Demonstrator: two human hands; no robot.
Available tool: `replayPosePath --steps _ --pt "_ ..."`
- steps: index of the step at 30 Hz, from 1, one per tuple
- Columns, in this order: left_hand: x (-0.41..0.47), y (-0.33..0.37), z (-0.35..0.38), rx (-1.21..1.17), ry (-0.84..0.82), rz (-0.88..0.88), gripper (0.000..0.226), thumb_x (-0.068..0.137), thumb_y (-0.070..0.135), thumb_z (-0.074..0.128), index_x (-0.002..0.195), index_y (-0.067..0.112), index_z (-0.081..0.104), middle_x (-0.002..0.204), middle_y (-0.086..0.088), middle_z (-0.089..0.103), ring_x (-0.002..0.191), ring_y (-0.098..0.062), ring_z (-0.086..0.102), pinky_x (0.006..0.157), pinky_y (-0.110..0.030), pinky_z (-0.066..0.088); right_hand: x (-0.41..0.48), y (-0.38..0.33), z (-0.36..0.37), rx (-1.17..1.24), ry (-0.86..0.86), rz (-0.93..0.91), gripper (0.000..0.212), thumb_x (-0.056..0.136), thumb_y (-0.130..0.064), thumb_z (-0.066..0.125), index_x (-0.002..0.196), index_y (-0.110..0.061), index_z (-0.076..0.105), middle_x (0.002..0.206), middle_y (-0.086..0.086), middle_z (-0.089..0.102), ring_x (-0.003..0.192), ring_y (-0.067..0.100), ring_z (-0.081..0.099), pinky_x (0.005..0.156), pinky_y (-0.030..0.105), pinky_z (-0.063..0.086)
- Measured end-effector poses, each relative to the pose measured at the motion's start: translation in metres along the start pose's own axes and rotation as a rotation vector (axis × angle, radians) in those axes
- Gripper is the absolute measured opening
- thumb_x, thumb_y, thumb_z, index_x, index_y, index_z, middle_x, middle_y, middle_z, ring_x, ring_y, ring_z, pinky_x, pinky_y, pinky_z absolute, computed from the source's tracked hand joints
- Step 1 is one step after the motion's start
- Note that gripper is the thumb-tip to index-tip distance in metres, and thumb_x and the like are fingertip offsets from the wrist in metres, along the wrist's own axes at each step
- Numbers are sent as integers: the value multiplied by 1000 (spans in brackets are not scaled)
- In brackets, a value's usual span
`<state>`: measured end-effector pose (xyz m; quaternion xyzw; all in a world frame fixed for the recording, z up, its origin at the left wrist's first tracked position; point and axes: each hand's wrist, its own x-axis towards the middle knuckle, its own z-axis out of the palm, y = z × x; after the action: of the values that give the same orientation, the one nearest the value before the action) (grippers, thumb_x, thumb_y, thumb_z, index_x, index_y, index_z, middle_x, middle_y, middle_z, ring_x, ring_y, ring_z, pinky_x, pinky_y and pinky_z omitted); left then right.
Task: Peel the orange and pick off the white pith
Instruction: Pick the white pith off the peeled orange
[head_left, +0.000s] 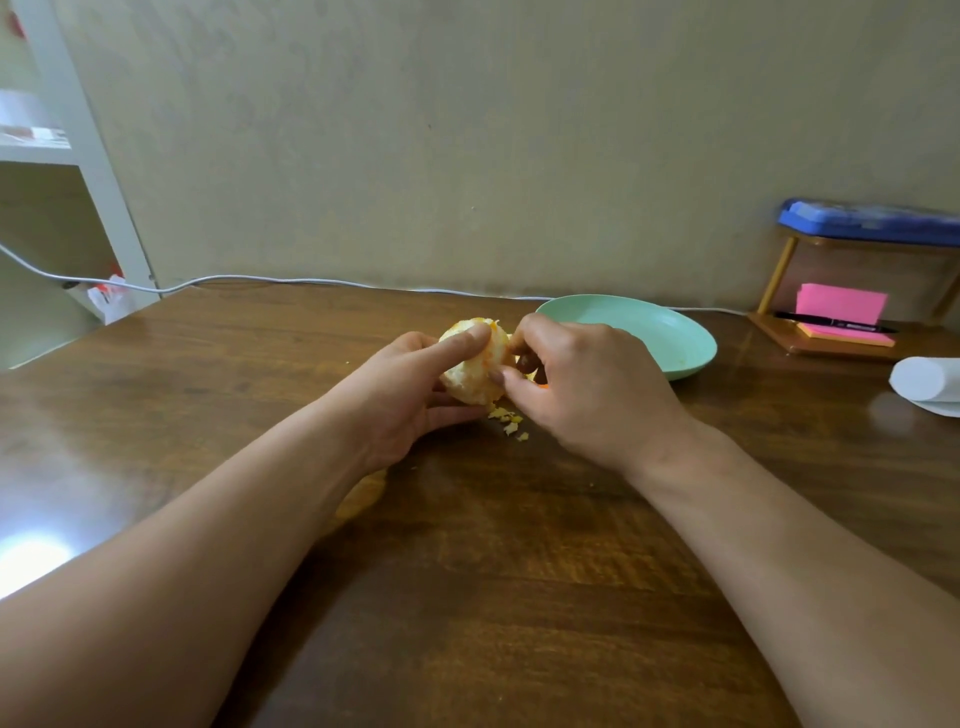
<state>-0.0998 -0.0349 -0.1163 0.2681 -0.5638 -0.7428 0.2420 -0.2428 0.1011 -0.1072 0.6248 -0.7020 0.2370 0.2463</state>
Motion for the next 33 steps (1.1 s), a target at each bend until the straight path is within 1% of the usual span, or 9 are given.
replayPosePath --steps 3,9,13,15,19,22,26,29,33 --pt "1 -2 1 96 58 27 73 76 45 90 128 7 54 125 -20 72 103 -30 80 86 -46 66 0 -3 -1 -39 -42 -8 25 101 -38 60 87 -23 47 71 -5 50 65 27 51 59 34 30" --pt "1 -6 5 164 81 65 57 85 42 88 117 9 54 124 -21 71 104 -31 78 74 -37 66 1 -7 0 -100 -25 -16 24 99 -31 60 83 -22 45 68 -4 47 59 28 48 56 34 33" --pt "0 -6 3 156 69 47 63 85 43 88 124 7 55 126 -20 71 104 -30 78 78 -40 66 1 -5 2 -68 -10 -5 23 99 -27 59 82 -21 45 67 -4 47 59 27 46 56 33 30" --pt "1 -5 2 148 59 34 65 84 44 88 127 7 55 126 -20 71 104 -29 79 82 -43 67 0 0 2 -23 -18 11 20 100 -27 58 83 -19 50 69 -3 52 62 27 50 56 36 33" --pt "2 -4 1 135 59 22 69 83 46 87 130 7 55 126 -18 72 103 -28 80 82 -42 67 -3 7 0 43 -57 13 16 101 -35 58 95 -21 61 81 -2 66 74 26 62 62 41 50" --pt "2 -4 1 139 59 26 75 77 49 89 129 8 55 126 -19 72 103 -28 80 82 -42 67 -3 5 -2 64 -61 4 18 100 -42 62 98 -24 63 84 -4 69 76 24 64 64 40 53" --pt "1 -3 2 193 83 41 87 61 55 91 126 11 55 127 -18 71 105 -28 79 83 -43 67 -1 5 -4 42 -68 -8 19 104 -37 61 96 -20 63 81 0 68 73 27 62 63 44 52" --pt "-1 -4 4 229 103 49 81 65 55 90 123 12 55 125 -17 70 103 -27 79 81 -43 67 0 2 -4 -19 -77 -24 19 104 -33 58 92 -18 61 75 0 62 68 27 59 58 39 45" --pt "-2 -7 9 299 147 90 62 82 51 88 120 13 56 120 -12 69 101 -24 77 77 -39 68 1 -11 -3 -101 -5 -6 26 97 -24 64 83 -22 42 66 -5 42 57 27 39 51 31 18"
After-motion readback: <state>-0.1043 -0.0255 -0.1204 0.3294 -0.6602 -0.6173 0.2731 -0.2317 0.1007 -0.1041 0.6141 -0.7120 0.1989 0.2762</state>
